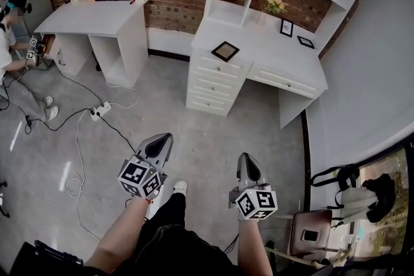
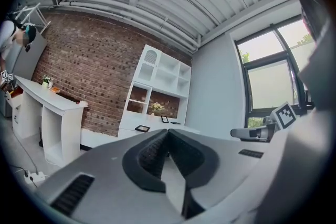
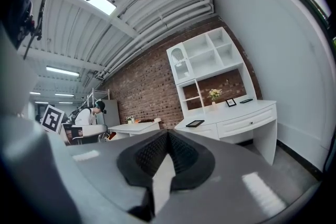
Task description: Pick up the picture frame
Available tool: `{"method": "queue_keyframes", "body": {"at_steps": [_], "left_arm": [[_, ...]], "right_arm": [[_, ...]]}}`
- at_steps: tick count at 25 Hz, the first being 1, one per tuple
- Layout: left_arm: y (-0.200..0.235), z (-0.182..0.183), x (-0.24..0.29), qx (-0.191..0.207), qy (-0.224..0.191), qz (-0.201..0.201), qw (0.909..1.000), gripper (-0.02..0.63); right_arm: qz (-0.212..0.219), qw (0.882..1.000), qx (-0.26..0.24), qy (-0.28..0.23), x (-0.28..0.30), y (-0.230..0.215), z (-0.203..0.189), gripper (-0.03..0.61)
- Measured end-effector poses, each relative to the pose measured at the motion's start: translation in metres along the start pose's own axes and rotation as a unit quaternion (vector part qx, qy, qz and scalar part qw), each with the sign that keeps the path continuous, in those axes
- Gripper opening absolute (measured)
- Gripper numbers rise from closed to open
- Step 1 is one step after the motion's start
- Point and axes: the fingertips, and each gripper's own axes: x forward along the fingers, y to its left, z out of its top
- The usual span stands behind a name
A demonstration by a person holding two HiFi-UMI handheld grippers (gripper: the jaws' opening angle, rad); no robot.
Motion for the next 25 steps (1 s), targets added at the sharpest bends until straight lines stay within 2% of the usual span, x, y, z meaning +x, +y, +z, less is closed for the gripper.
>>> {"method": "queue_keyframes", "body": {"at_steps": [11,25], "left_arm": [[0.053,0.03,0.094,-0.001,-0.006,-0.011,0.9999,-0.003],[0.125,0.031,0.191,-0.007,0.005,-0.02,0.9998,-0.003]], "right_arm": [[-0.014,1.0,0.012,-0.005,0.098,-0.036,0.023,0.003],[-0.024,0.999,0.023,0.001,0.214,-0.069,0.021,0.003]]}}
